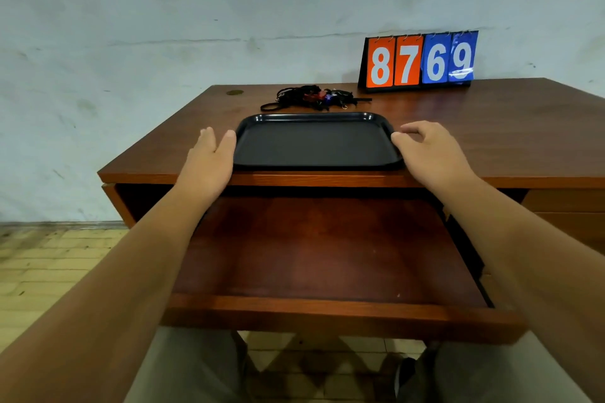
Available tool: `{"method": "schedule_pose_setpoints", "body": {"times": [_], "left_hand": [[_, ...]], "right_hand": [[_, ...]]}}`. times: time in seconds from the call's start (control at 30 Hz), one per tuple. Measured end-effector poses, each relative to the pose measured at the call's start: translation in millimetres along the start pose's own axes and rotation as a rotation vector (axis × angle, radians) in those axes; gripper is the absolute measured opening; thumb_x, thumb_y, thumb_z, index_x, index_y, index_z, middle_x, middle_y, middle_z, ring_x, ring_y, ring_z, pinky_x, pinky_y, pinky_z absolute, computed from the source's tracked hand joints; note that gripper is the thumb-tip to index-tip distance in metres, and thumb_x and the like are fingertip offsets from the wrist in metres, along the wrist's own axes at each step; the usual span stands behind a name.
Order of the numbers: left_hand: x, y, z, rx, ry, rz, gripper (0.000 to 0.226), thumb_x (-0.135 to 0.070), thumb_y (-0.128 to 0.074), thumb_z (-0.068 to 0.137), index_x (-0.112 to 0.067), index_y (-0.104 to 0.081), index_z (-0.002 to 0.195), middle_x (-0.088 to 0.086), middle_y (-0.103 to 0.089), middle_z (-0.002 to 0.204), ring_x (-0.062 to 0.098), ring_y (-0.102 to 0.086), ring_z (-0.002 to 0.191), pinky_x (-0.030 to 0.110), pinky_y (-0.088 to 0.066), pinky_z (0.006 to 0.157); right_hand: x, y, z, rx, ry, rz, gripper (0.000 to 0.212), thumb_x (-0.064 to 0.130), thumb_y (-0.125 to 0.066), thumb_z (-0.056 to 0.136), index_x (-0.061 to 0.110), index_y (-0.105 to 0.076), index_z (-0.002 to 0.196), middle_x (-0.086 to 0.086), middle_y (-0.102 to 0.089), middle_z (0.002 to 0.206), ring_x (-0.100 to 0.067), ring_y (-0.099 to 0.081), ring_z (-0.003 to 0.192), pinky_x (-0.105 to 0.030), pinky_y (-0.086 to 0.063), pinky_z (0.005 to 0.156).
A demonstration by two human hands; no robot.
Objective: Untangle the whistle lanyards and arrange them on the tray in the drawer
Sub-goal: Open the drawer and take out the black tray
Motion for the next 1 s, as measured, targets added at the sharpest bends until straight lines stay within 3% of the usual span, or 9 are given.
{"method": "schedule_pose_setpoints", "body": {"times": [0.13, 0.23, 0.33, 0.4, 0.57, 0.73, 1.0], "left_hand": [[15, 3, -50, -0.023, -0.077, -0.079, 0.073, -0.055, -0.041, 0.112, -0.024, -0.016, 0.173, -0.006, -0.025, 0.177, 0.017, -0.022, 0.162, 0.045, -0.022, 0.132], [16, 0, -94, 0.066, -0.161, -0.104, 0.059, -0.050, -0.043, 0.113, -0.037, -0.029, 0.169, -0.024, -0.044, 0.151, -0.003, -0.042, 0.137, 0.024, -0.035, 0.112], [14, -4, -124, 0.213, -0.227, -0.117, 0.052, -0.046, -0.048, 0.112, -0.041, -0.041, 0.163, -0.031, -0.049, 0.151, -0.017, -0.049, 0.130, 0.007, -0.035, 0.100], [14, -6, -138, 0.326, -0.269, -0.076, 0.048, -0.045, -0.050, 0.111, -0.043, -0.047, 0.159, -0.030, -0.055, 0.149, -0.022, -0.048, 0.130, 0.000, -0.037, 0.097], [23, -9, -169, 0.596, -0.391, 0.156, 0.038, -0.049, -0.051, 0.110, -0.052, -0.056, 0.148, -0.036, -0.061, 0.137, -0.021, -0.053, 0.124, 0.010, -0.045, 0.100], [42, -16, -189, 0.517, -0.587, 0.230, 0.035, -0.035, -0.056, 0.110, -0.046, -0.065, 0.142, -0.038, -0.061, 0.132, -0.012, -0.052, 0.131, 0.012, -0.041, 0.108], [75, -40, -204, 0.218, -0.840, 0.199, 0.044, -0.006, -0.063, 0.105, -0.026, -0.070, 0.143, -0.015, -0.067, 0.137, 0.009, -0.059, 0.128, 0.032, -0.048, 0.108]], "right_hand": [[0, 9, -46, -0.073, 0.169, 0.010, 0.038, 0.031, -0.064, 0.104, 0.023, -0.065, 0.141, 0.007, -0.061, 0.125, -0.007, -0.058, 0.108, -0.026, -0.045, 0.090], [-7, 1, -79, -0.010, 0.260, 0.014, 0.042, 0.027, -0.067, 0.101, 0.024, -0.064, 0.143, 0.010, -0.061, 0.121, -0.008, -0.061, 0.108, -0.025, -0.050, 0.095], [-8, -3, -107, 0.083, 0.230, 0.033, 0.043, 0.030, -0.066, 0.104, 0.032, -0.062, 0.147, 0.021, -0.059, 0.121, -0.001, -0.060, 0.107, -0.013, -0.043, 0.087], [-9, -5, -123, 0.127, 0.177, 0.078, 0.042, 0.035, -0.065, 0.105, 0.039, -0.061, 0.146, 0.023, -0.062, 0.122, 0.003, -0.061, 0.109, -0.015, -0.045, 0.091], [-13, -17, -162, 0.295, 0.136, 0.152, 0.041, 0.037, -0.064, 0.105, 0.045, -0.061, 0.145, 0.027, -0.067, 0.127, 0.014, -0.060, 0.115, -0.013, -0.046, 0.097], [-24, -21, -202, 0.513, 0.229, 0.003, 0.047, 0.042, -0.062, 0.105, 0.049, -0.055, 0.151, 0.032, -0.063, 0.130, 0.015, -0.057, 0.121, -0.015, -0.047, 0.101], [-38, -36, -226, 0.367, 0.514, -0.199, 0.034, 0.035, -0.062, 0.104, 0.046, -0.072, 0.135, 0.035, -0.067, 0.126, 0.009, -0.057, 0.124, -0.017, -0.046, 0.106]]}}
Point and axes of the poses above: each hand's wrist, its own z-axis towards the middle knuckle, its own y-axis out of the back of the hand, x = y × z, the point moved 3 cm from there along z, towards the middle knuckle
